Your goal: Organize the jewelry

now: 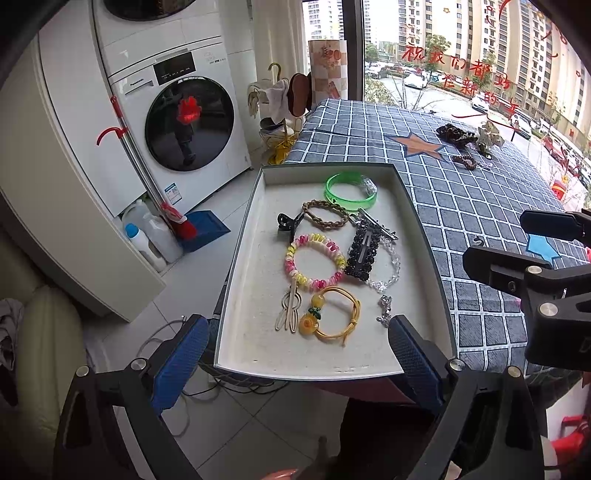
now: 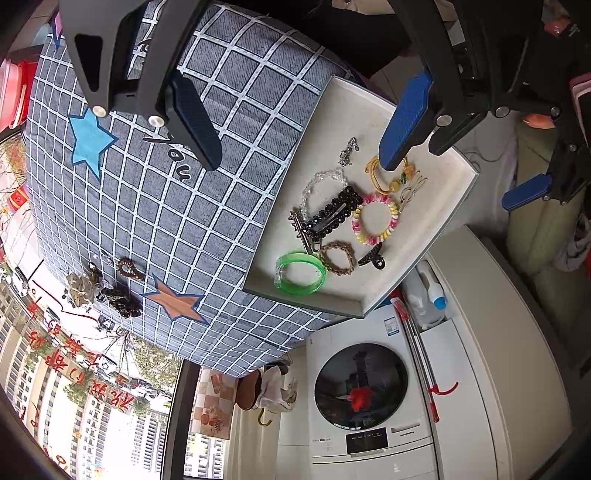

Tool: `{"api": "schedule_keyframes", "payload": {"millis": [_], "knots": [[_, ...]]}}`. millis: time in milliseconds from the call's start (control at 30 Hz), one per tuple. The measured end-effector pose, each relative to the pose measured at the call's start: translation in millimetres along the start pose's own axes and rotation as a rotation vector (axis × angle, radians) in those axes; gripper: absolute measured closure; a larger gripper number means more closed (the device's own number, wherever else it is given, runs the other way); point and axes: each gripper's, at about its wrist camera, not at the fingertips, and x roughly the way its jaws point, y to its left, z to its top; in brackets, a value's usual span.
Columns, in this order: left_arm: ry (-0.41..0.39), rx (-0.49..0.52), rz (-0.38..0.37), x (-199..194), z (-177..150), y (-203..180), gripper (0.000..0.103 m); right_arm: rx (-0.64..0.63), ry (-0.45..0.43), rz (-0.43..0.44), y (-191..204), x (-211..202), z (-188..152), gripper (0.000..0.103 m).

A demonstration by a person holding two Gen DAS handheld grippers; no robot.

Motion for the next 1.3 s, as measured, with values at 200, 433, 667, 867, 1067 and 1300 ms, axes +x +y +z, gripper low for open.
{"api": "schedule_keyframes", "payload": {"millis": [200, 433, 667, 867, 1067, 1300], "knots": [[0.000, 0.000, 0.000, 0.1, 0.0, 0.0, 0.001, 0.000, 0.000, 0.001, 0.1, 0.2, 0.0, 0.014], [0.003, 0.004, 0.000, 0.6, -1.2, -0.4, 0.001, -0.001, 0.003, 0.003, 0.5, 0.9, -0.5, 0.014], [0.003, 0.003, 0.001, 0.6, -1.3, -0.5, 0.001, 0.000, 0.003, 0.003, 0.7, 1.0, -0.9, 0.014], [0.003, 0.004, 0.000, 0.7, -1.0, -0.5, 0.001, 0.000, 0.005, 0.006, 0.5, 1.4, -1.3, 0.014], [0.002, 0.003, 0.001, 0.6, -1.3, -0.5, 0.001, 0.000, 0.005, 0.005, 0.7, 1.2, -1.3, 0.014], [0.004, 0.004, 0.001, 0.6, -1.6, -0.3, 0.001, 0.001, 0.007, 0.009, 0.9, 3.5, -2.9, 0.014]]}}
